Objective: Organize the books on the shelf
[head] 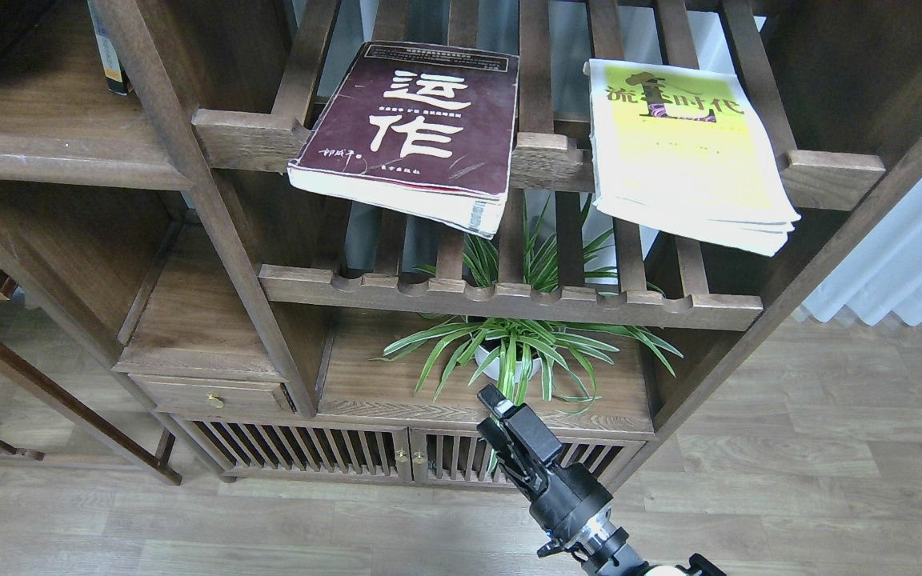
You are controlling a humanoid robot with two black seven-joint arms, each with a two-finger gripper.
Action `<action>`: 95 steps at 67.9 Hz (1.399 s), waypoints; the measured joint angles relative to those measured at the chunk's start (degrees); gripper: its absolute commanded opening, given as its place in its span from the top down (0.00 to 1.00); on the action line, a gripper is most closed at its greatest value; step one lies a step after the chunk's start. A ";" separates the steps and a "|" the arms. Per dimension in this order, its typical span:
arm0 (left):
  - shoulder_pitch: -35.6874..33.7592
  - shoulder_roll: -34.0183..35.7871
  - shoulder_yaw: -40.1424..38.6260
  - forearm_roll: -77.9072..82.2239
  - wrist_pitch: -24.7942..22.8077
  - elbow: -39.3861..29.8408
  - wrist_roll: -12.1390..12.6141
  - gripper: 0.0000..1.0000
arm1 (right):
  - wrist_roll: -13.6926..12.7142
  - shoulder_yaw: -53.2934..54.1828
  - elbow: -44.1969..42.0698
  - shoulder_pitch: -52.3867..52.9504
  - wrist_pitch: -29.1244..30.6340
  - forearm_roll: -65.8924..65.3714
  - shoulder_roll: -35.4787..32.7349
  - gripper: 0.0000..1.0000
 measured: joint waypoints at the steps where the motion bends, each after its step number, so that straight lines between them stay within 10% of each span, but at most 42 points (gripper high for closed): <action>1: -0.40 -0.14 0.26 0.22 0.00 0.39 0.02 0.81 | 0.00 0.05 0.00 -0.01 0.00 0.02 0.00 0.01; 33: -8.99 -7.50 7.42 1.00 0.01 10.81 0.07 0.79 | 0.00 0.55 0.07 -0.10 0.00 0.39 0.00 0.01; 49: -9.31 -9.56 8.10 0.89 0.00 11.66 0.07 0.43 | 0.00 0.55 0.14 -0.10 0.00 1.16 0.00 0.01; 95: 4.83 1.14 7.68 -14.26 -0.01 -1.91 0.16 0.33 | 0.00 3.37 0.27 -0.19 0.00 1.48 0.00 0.01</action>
